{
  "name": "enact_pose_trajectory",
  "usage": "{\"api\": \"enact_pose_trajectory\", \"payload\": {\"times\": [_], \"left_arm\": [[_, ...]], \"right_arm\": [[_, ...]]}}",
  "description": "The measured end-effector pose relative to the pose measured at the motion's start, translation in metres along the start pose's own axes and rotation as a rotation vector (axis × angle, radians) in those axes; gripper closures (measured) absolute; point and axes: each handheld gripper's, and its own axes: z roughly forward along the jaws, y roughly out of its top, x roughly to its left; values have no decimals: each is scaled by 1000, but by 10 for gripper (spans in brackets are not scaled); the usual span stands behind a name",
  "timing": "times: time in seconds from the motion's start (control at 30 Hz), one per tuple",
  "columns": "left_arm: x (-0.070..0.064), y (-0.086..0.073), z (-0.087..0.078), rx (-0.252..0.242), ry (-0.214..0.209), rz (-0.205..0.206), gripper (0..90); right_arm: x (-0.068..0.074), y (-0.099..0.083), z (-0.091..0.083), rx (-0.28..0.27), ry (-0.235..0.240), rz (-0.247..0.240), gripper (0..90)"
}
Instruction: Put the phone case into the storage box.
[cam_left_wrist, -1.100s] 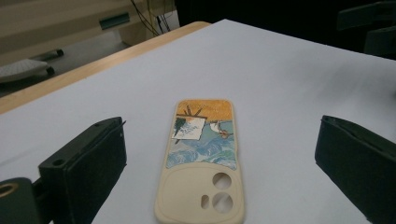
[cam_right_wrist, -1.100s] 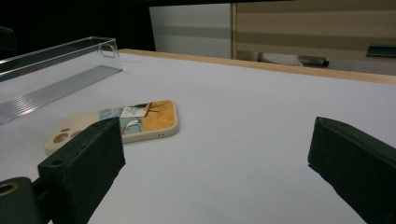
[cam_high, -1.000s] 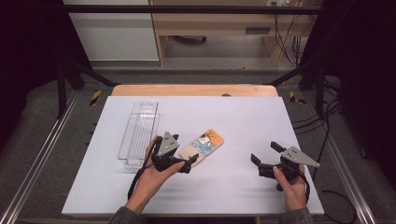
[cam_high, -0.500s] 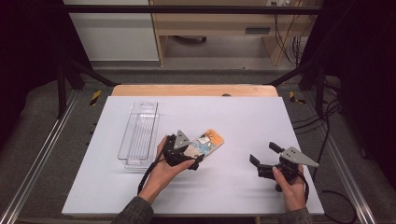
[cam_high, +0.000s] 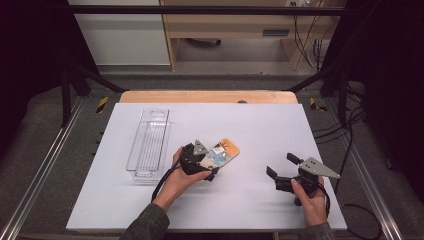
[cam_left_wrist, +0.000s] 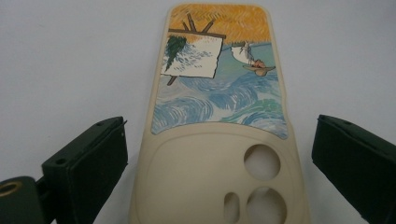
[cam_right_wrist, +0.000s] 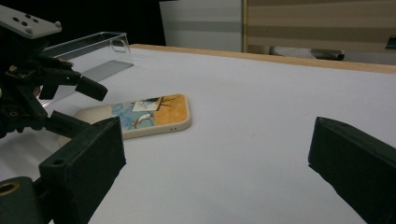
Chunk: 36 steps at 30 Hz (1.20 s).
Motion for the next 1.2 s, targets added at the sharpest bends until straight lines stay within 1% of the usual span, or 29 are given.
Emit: {"api": "enact_pose_trajectory", "payload": {"times": [0.23,0.3,0.5,0.77,0.93,1.07,1.2], "left_arm": [[2,-2,4,23,-3,14,36],[3,-2,4,24,-7,7,40],[2,-2,6,25,-10,12,43],[1,-1,8,41,-14,21,51],[2,-1,9,45,-18,16,61],[3,-2,9,44,-19,10,86],[2,-1,9,46,-13,14,100]], "right_arm": [[1,0,1,3,8,2,39],[1,0,1,3,10,1,38],[1,0,1,2,9,3,38],[1,0,1,1,11,7,39],[1,0,1,1,11,7,39],[0,0,1,1,9,5,40],[0,0,0,0,8,6,40]]}}
